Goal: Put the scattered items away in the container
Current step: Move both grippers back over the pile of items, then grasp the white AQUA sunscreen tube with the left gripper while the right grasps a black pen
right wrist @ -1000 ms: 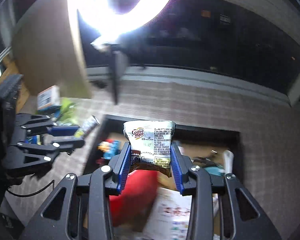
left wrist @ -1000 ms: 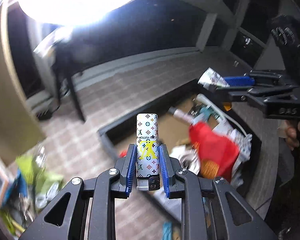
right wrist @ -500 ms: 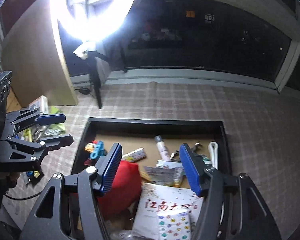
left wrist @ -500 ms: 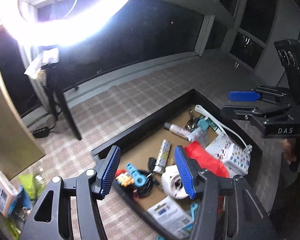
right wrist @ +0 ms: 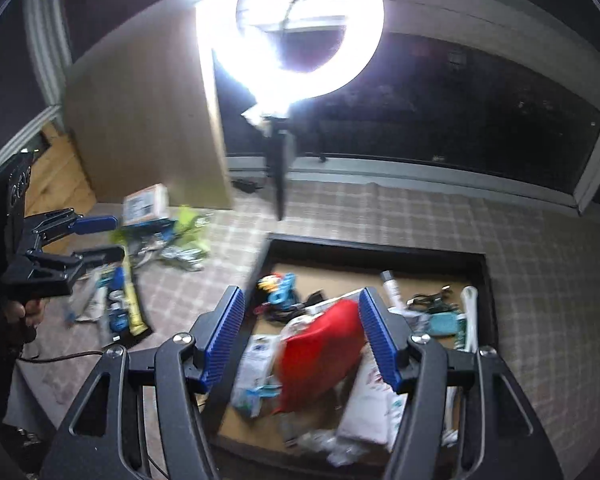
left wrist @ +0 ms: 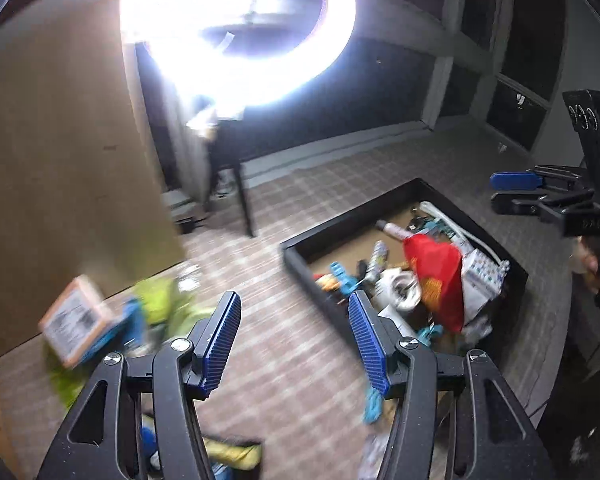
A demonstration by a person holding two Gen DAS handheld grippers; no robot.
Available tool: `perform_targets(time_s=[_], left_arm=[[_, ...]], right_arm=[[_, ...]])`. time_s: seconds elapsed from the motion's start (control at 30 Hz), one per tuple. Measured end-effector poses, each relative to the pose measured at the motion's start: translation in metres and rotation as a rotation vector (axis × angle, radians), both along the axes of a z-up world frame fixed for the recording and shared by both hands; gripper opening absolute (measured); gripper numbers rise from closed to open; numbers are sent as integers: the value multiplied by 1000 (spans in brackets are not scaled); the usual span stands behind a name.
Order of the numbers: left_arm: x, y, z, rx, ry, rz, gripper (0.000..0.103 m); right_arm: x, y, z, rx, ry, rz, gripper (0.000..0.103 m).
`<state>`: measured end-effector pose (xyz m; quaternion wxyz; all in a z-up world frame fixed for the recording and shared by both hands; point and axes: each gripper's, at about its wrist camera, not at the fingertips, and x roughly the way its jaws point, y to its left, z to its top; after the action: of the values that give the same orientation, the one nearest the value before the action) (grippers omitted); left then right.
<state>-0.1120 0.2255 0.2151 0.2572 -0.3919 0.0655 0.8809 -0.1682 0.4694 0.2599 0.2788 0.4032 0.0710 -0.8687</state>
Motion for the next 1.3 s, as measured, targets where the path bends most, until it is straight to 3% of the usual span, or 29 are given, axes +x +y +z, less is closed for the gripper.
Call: perform_targets(time_s=[0.17, 0.53, 0.77, 0.9, 1.13, 1.3], left_arm=[[40, -60, -11, -39, -23, 114, 53], [119, -172, -88, -51, -190, 353, 53], [131, -227, -100, -64, -192, 423, 53], [120, -243, -112, -77, -209, 423, 49], [85, -232, -138, -108, -245, 318, 48], [63, -222, -155, -178, -264, 270, 51]], right_arm=[[40, -31, -6, -8, -21, 103, 59], [82, -140, -63, 45, -106, 316, 58], [79, -217, -91, 80, -166, 438, 46], [72, -262, -108, 126, -197, 488, 44], [51, -321, -140, 217, -247, 534, 36], [43, -350, -165, 297, -273, 584, 35]])
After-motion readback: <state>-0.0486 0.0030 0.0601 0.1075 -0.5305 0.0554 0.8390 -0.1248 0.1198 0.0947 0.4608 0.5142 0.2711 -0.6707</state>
